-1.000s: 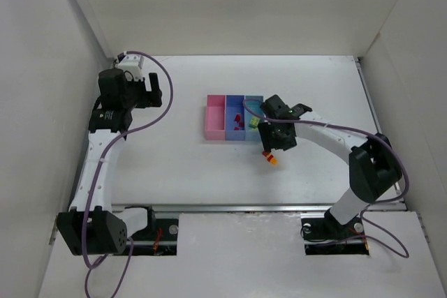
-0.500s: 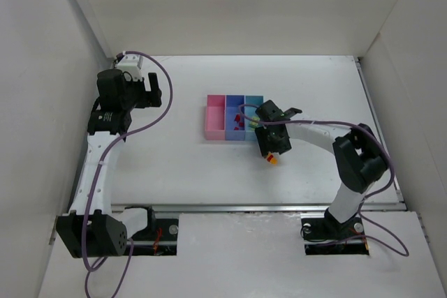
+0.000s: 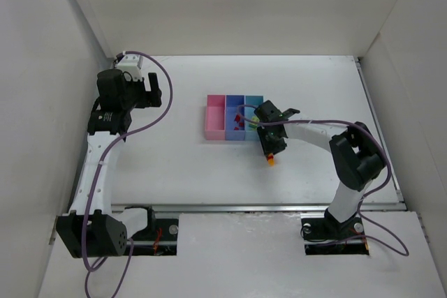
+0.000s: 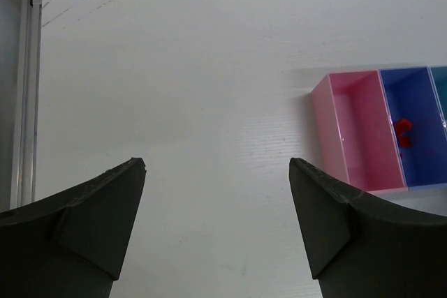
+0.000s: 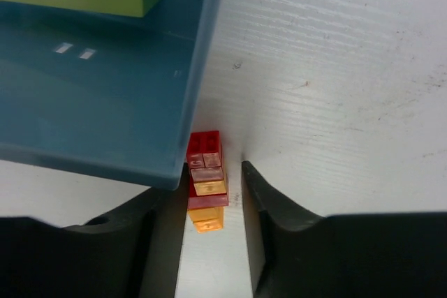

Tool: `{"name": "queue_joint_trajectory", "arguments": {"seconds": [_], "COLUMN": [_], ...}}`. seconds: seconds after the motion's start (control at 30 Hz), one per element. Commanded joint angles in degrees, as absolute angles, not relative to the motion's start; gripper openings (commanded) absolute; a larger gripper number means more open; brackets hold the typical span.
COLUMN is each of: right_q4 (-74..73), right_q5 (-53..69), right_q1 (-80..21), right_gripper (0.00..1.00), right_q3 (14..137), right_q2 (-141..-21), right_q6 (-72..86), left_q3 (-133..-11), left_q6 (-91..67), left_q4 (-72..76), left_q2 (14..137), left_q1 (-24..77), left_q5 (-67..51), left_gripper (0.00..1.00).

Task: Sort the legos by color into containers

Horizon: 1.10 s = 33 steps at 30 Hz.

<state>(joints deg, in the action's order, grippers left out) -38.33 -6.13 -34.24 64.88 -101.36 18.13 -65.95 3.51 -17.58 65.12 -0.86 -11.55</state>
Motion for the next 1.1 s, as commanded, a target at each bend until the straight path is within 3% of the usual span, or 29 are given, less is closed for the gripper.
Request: {"name": "queue_joint_trajectory", "arguments": {"seconds": [0.0, 0.1, 0.2, 0.23, 0.33, 0.43, 0.8, 1.07], "right_q4": [-36.1, -35.6, -35.6, -35.6, -36.2, -36.7, -35.5, -34.4], "right_q5": [-5.2, -4.6, -3.3, -3.3, -3.3, -3.3, -2.4, -5.5], "right_q1": [-34.8, -34.8, -34.8, -34.8, -34.8, -34.8, -36.5, -37.7], "right_gripper": [0.37, 0.27, 0.28, 0.4, 0.59, 0.64, 0.6, 0.49], "right_q3": [65.3, 65.3, 65.3, 65.3, 64.8, 64.2, 57.6, 57.0], "right_q2": [-101.3, -100.6, -99.3, -99.3, -97.9, -95.2, -92.4, -94.1], "right_q6": [17.8, 17.8, 17.3, 17.3, 17.3, 18.5, 21.4, 23.3], "left_q3": [-67.0, -67.0, -67.0, -67.0, -67.0, -67.0, -66.4, -66.4], "left_q6": [3.3, 3.3, 3.3, 3.3, 3.3, 3.3, 3.3, 3.3], "left_q4": [-15.8, -15.8, -15.8, -15.8, -15.8, -15.8, -15.8, -15.8], "left_q2": [63.5, 63.5, 63.5, 63.5, 63.5, 63.5, 63.5, 63.5], "left_q1": [-1.2, -1.2, -1.2, -1.2, -1.2, -1.2, -1.2, -1.2], "left_q5": [-11.7, -11.7, -11.7, -11.7, -11.7, -11.7, -12.2, -12.2], "left_gripper": [0.82, 0.82, 0.82, 0.82, 0.82, 0.82, 0.82, 0.82]}}
